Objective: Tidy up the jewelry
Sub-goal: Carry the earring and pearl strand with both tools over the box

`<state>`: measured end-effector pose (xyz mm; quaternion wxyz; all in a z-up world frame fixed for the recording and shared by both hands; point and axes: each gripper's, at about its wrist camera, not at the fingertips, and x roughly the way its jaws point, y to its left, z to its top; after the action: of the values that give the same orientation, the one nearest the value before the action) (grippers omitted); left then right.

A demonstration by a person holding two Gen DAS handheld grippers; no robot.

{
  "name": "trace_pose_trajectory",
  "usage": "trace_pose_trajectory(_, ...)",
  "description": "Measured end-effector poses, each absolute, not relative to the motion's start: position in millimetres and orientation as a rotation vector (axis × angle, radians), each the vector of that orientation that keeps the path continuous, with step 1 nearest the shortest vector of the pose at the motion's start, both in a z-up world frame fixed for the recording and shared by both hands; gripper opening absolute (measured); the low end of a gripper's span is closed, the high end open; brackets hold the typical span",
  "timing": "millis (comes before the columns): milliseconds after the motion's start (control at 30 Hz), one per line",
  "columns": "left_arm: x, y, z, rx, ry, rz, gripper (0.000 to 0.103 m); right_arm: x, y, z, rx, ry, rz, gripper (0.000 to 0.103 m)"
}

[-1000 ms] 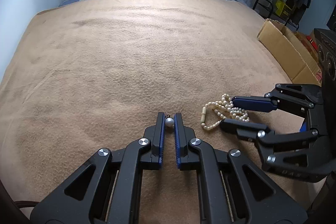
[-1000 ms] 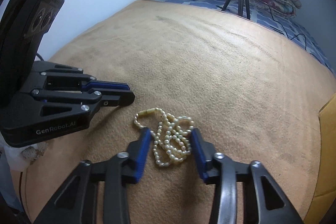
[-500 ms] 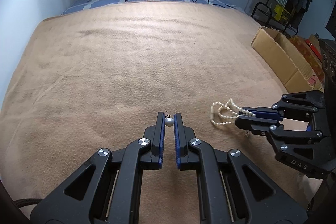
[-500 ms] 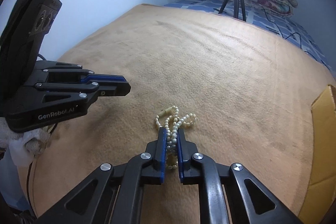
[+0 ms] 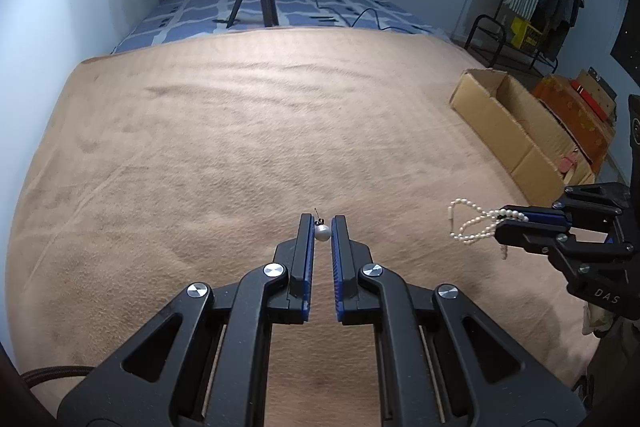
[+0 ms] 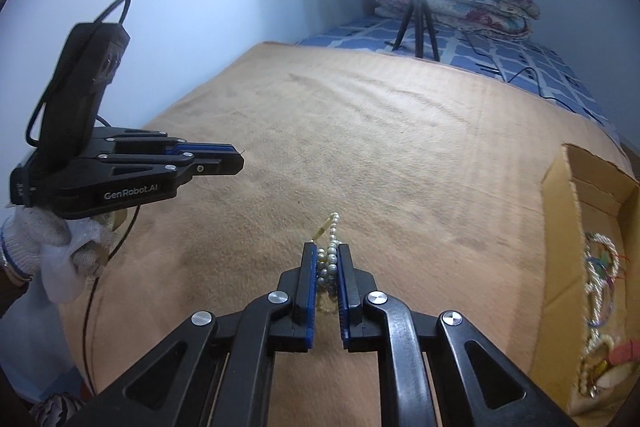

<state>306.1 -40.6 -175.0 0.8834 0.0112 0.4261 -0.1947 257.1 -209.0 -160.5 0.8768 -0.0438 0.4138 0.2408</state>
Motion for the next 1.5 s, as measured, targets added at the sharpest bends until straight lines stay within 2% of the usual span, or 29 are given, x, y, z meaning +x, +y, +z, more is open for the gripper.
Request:
trace_pose_trajectory(600, 289, -107, -141, 0.037, 0.83, -0.52, 0.006, 207, -295, -115, 0.006, 0.765, 0.415, 0.005)
trace_pose_trajectory(1500, 308, -262, -103, 0.072, 0.775, -0.712, 0.006, 189, -430, -65, 0.086, 0.647, 0.219, 0.005)
